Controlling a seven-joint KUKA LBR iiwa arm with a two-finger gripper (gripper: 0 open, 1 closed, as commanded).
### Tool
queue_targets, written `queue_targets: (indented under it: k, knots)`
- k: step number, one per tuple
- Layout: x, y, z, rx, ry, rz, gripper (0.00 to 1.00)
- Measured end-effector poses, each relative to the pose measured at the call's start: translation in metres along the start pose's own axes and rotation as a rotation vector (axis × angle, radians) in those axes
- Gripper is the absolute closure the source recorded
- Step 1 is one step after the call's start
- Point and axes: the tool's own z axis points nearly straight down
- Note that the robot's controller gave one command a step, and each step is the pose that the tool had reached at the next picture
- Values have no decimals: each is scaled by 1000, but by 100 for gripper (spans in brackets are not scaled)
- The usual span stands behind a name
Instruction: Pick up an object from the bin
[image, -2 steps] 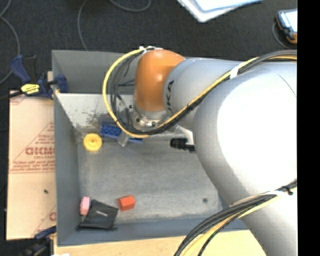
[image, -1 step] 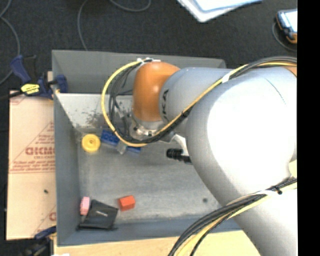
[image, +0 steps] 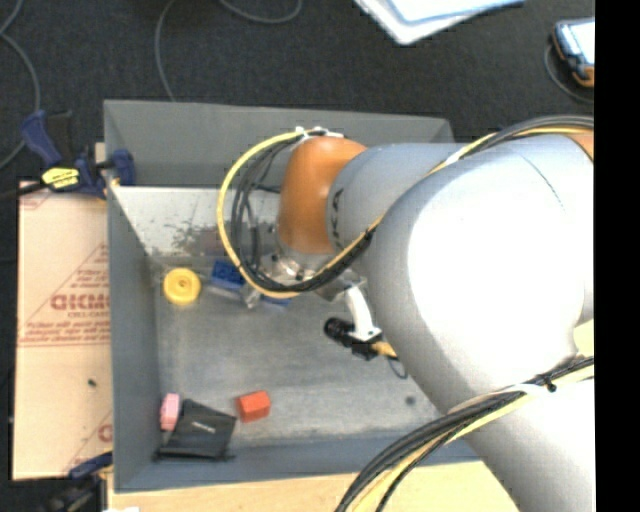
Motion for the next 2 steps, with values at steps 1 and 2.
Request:
queue_targets:
  k: [1, 2]
  knots:
    - [3, 0, -2, 13, -5, -422, 100]
    - [-12, -22, -57, 9, 0, -420, 100]
